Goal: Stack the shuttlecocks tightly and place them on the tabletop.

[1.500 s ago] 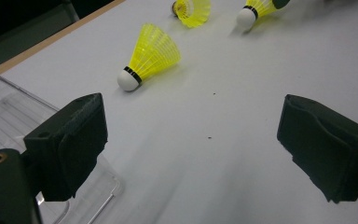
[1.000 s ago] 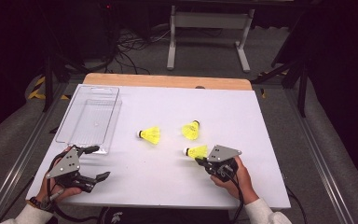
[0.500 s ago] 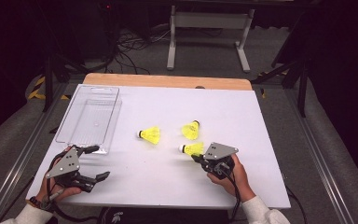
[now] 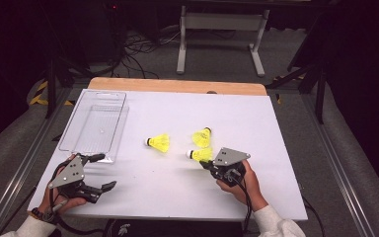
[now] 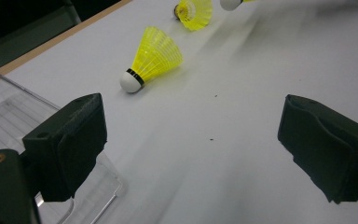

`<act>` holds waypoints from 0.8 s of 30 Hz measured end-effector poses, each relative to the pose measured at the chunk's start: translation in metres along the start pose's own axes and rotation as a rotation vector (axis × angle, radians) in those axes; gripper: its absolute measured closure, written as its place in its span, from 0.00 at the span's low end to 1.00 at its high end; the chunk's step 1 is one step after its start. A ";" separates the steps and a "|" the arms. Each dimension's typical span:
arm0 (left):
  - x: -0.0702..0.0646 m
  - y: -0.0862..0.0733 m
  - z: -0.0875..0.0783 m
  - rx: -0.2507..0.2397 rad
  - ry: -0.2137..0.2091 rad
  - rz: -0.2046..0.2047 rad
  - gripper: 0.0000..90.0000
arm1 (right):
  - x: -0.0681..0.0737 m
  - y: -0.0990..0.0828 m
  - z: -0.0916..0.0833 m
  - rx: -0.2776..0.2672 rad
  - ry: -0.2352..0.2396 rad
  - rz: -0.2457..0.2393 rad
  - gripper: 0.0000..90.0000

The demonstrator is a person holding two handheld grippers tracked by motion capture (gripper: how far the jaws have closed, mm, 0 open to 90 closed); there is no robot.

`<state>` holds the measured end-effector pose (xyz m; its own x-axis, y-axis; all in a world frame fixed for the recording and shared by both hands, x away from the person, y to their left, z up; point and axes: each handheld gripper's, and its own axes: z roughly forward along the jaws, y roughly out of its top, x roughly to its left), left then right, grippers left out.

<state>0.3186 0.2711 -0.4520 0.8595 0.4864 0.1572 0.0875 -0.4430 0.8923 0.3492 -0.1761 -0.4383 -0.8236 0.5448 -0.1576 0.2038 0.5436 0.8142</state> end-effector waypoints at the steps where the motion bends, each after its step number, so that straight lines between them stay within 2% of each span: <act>1: 0.000 0.000 0.000 0.001 0.000 0.004 0.10 | 0.000 0.001 0.001 -0.002 0.002 0.000 1.00; 24: 0.000 -0.001 -0.001 -0.003 -0.002 0.002 0.10 | -0.002 0.021 0.026 -0.015 0.022 -0.020 1.00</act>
<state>0.3179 0.2721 -0.4520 0.8607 0.4838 0.1585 0.0842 -0.4422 0.8929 0.3688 -0.1486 -0.4356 -0.8392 0.5193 -0.1618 0.1792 0.5449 0.8192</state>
